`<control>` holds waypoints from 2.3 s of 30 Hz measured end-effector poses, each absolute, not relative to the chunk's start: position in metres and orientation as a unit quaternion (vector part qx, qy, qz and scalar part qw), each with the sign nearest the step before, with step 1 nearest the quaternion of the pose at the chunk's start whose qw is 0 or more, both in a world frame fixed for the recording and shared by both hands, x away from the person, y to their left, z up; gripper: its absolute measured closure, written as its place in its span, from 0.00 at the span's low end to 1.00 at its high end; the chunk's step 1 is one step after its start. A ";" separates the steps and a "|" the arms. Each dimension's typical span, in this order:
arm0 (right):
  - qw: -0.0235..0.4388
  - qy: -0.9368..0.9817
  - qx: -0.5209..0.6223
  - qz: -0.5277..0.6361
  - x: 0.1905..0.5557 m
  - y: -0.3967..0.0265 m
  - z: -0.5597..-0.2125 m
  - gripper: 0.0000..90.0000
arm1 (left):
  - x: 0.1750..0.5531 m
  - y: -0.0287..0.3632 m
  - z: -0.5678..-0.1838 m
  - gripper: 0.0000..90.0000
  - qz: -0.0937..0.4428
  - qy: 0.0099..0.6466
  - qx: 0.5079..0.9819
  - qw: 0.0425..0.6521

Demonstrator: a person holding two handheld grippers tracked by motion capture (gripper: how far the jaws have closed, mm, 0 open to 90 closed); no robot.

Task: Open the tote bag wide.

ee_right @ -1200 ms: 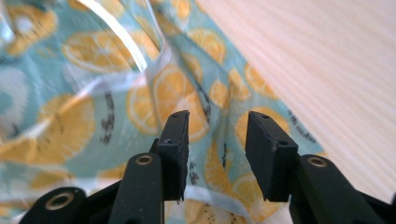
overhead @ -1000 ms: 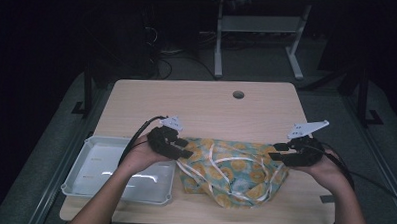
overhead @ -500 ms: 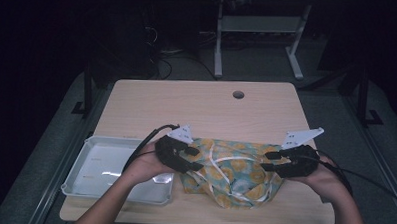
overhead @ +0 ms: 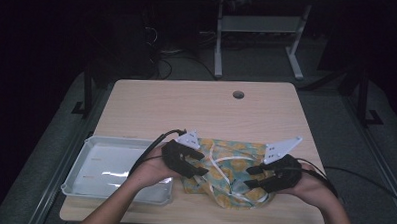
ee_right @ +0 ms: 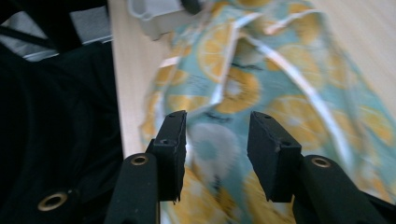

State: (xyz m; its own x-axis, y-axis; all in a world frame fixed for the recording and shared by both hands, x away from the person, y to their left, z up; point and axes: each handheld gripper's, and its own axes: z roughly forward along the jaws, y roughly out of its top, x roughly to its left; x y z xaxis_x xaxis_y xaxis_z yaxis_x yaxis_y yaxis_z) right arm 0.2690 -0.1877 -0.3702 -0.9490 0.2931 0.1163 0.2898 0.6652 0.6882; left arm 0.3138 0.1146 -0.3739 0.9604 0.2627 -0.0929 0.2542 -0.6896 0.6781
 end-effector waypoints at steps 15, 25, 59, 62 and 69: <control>-0.025 0.926 0.134 0.352 0.250 -0.174 -0.395 0.68 | 0.307 0.167 -0.369 0.49 0.027 0.187 0.907 0.377; -0.023 0.936 0.125 0.328 0.250 -0.167 -0.403 0.74 | 0.296 0.221 -0.379 0.47 0.044 0.247 0.893 0.373; 0.052 0.908 0.150 0.388 0.294 -0.180 -0.359 0.99 | 0.295 0.236 -0.414 0.37 0.035 0.266 0.899 0.346; 0.056 0.907 0.155 0.388 0.304 -0.179 -0.357 0.99 | 0.295 0.235 -0.415 0.37 0.033 0.269 0.897 0.350; 0.073 0.897 0.181 0.397 0.327 -0.176 -0.355 0.99 | 0.295 0.233 -0.417 0.36 0.031 0.266 0.899 0.348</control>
State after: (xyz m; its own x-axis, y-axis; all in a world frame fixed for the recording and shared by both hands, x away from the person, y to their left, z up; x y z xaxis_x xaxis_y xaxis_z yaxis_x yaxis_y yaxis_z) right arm 0.3273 -0.1762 -0.3549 -0.9237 0.3830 0.0133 0.2674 0.6194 0.7381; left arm 0.2954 0.2335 -0.4171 0.8564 0.5000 -0.1290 0.4567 -0.6167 0.6412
